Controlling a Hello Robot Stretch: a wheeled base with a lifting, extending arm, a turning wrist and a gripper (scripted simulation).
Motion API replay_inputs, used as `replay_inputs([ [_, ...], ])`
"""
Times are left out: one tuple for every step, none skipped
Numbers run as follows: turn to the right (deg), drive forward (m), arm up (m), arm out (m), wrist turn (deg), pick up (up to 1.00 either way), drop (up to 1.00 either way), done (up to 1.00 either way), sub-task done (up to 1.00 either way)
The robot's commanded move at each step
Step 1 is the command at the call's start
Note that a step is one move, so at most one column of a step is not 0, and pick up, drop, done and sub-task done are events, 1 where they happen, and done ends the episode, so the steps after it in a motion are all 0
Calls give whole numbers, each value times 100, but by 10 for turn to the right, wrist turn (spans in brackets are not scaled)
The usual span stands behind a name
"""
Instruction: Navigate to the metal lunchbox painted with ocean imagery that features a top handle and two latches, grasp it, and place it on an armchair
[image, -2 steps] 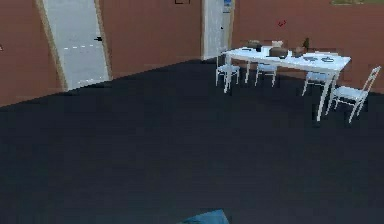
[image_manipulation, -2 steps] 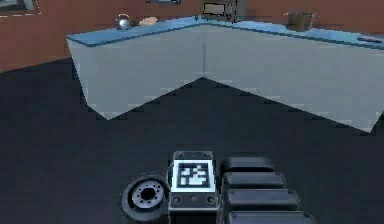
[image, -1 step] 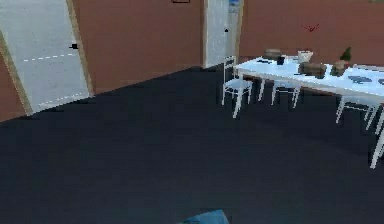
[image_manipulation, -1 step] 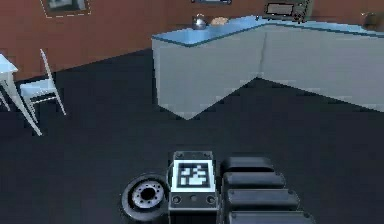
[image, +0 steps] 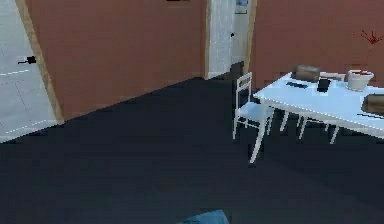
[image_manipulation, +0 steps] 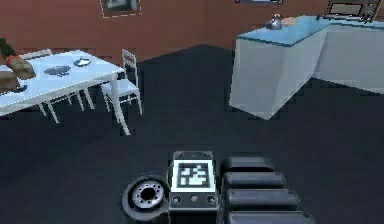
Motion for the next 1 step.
replay_inputs([
  [0, 100, 0, 0, 0, 0, 0, 0, 0],
])
